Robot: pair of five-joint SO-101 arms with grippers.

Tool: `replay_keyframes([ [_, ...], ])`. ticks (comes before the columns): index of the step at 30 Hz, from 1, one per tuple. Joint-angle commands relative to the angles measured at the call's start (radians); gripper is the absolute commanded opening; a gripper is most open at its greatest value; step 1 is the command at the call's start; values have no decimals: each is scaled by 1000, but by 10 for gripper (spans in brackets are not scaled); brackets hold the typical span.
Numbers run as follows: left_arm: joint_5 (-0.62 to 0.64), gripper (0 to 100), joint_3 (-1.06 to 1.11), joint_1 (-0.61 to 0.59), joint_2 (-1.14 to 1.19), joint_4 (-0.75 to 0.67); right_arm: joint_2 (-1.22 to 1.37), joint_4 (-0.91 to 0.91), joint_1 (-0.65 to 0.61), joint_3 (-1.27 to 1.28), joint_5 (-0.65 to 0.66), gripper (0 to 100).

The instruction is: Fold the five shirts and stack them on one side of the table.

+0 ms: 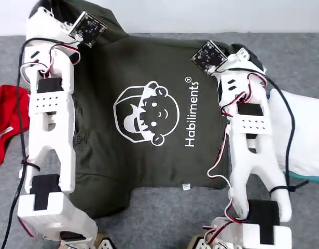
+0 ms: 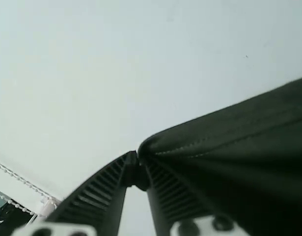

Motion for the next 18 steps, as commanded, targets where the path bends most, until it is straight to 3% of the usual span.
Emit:
replay_keyframes([
  [1, -12, 15, -56, 26, -14, 31, -19, -2, -7, -60, 6, 11],
  [5, -15, 15, -53, 49, -61, 153, -61, 134, -15, -64, 6, 11],
  [18, -15, 15, -51, 57, -242, 766, -182, 607, -16, -60, 5, 11],
])
